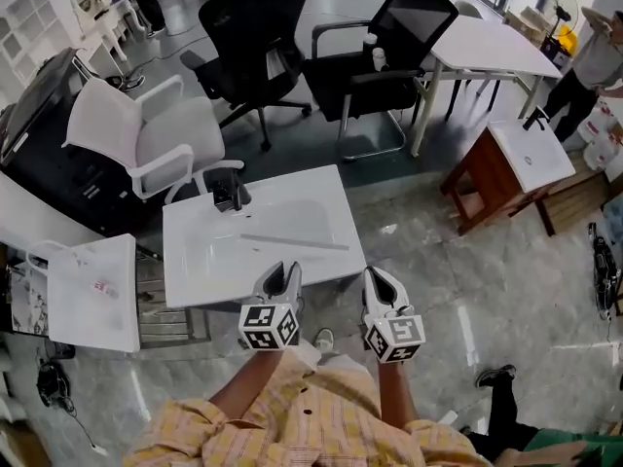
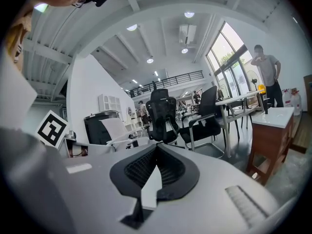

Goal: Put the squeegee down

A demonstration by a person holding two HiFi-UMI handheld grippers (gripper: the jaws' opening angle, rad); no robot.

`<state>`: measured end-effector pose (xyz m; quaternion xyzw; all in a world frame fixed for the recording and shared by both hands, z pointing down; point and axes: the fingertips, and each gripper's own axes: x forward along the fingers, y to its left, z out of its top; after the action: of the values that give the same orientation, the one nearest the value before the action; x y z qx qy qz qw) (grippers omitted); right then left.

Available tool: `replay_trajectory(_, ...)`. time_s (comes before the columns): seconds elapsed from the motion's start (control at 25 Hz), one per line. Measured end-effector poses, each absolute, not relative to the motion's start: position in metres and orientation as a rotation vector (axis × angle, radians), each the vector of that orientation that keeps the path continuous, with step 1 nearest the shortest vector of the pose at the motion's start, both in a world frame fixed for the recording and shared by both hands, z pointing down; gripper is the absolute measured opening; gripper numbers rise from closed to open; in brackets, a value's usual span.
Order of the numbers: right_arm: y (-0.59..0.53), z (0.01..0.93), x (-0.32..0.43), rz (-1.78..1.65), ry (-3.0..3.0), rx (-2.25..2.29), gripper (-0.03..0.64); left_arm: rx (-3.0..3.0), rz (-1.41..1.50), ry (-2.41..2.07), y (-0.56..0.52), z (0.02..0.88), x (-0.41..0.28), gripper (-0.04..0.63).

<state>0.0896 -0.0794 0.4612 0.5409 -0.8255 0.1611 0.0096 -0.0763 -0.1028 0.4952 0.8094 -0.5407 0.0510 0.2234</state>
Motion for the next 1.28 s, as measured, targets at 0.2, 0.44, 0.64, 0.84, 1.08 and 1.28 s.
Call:
replay_trajectory(0.2,-0.09,0.475,0.086,0.541,-2.575,1.658,-0.001,2.188,0.154,-1.493,-0.115,0.508,-0.077,0.084)
replay_trajectory(0.44,-0.101,0.486,0.089,0.607,-2.552,1.657,0.0,2.136,0.18,-1.473,-0.135,0.521,-0.069,0.084)
replay_trajectory(0.64,-0.117,0.5,0.093,0.658,-2.501,1.662,0.0,2.065,0.187,-1.46,-0.161,0.538,-0.068,0.084)
replay_trajectory(0.84,-0.144,0.513,0.102,0.684,-2.451,1.673,0.0,1.984,0.175,-1.443,-0.202,0.56,-0.064,0.084)
replay_trajectory(1.08,-0.175,0.534,0.107,0.742,-2.399,1.668,0.0,1.905,0.16,-1.418,-0.248,0.584,-0.057,0.084)
replay_trajectory(1.28,-0.193,0.551,0.104,0.776,-2.374,1.651,0.0,1.828,0.142,-1.397,-0.275,0.608,-0.053,0.084)
